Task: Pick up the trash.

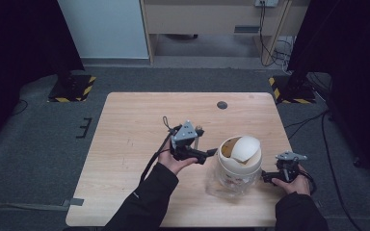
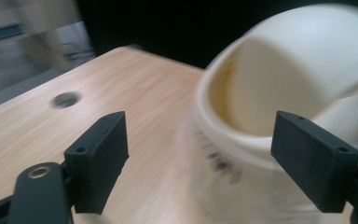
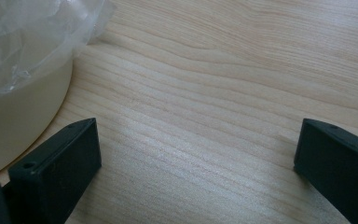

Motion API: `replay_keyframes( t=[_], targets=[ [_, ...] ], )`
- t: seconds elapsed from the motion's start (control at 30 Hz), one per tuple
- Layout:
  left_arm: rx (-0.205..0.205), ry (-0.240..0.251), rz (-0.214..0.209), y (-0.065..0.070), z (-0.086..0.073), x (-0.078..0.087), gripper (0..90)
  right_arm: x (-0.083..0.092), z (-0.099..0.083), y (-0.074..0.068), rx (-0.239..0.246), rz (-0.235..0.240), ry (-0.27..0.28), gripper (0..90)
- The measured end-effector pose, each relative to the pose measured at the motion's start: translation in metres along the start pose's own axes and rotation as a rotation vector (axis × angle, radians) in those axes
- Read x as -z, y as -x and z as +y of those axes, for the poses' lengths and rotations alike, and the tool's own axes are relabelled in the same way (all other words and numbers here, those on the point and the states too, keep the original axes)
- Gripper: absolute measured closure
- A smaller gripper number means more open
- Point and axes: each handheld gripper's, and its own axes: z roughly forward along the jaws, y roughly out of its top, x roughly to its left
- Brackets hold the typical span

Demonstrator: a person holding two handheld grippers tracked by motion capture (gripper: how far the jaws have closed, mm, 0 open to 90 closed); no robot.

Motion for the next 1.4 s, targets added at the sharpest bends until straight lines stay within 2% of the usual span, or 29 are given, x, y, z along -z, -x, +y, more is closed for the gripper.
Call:
replay_keyframes(
  t=[0.17,0.3,0.53,0.7,0.8,0.83,0.93,0.97,1.0,1.1,1.3,1.37,1.4],
  targets=[
    [0.060,-0.075,0.107,-0.025,-0.022,-0.015,21.7,0.000,0.000,0.000,0.004,0.001,0.001,0.8],
    [0.102,-0.127,0.168,-0.037,-0.039,-0.035,25.4,0.000,0.000,0.000,0.005,0.001,0.001,0.9],
    [0.162,-0.203,0.241,-0.055,-0.063,-0.072,30.3,0.000,0.000,0.000,0.005,0.001,0.001,0.8],
    [0.169,-0.274,0.273,-0.059,-0.075,-0.090,33.9,0.000,0.000,0.000,0.006,0.002,0.001,0.8],
    [0.192,-0.294,0.274,-0.061,-0.082,-0.099,37.7,0.000,0.000,0.000,0.006,0.002,0.000,0.9],
    [0.188,-0.282,0.280,-0.061,-0.083,-0.100,39.1,0.000,0.000,0.000,0.007,0.002,0.000,0.9],
    [0.200,-0.282,0.321,-0.061,-0.081,-0.104,42.5,0.000,0.000,-0.001,0.005,0.004,-0.001,0.9],
    [0.200,-0.282,0.321,-0.061,-0.081,-0.104,43.8,0.000,0.000,-0.001,0.005,0.004,-0.001,0.9],
    [0.179,-0.290,0.347,-0.061,-0.080,-0.106,46.4,0.000,0.000,-0.001,0.005,0.005,0.000,0.9],
    [0.183,-0.287,0.368,-0.061,-0.080,-0.106,52.4,0.000,0.000,-0.001,0.003,0.004,-0.001,0.9],
    [0.190,-0.278,0.362,-0.066,-0.082,-0.102,77.9,0.000,0.000,-0.002,0.000,0.004,0.000,1.3],
    [0.226,-0.269,0.338,-0.070,-0.083,-0.097,79.4,0.000,0.000,-0.001,0.000,0.001,0.003,2.2],
    [0.226,-0.269,0.338,-0.070,-0.083,-0.097,79.5,0.000,0.000,-0.001,0.000,-0.002,0.006,3.3]
  ],
)
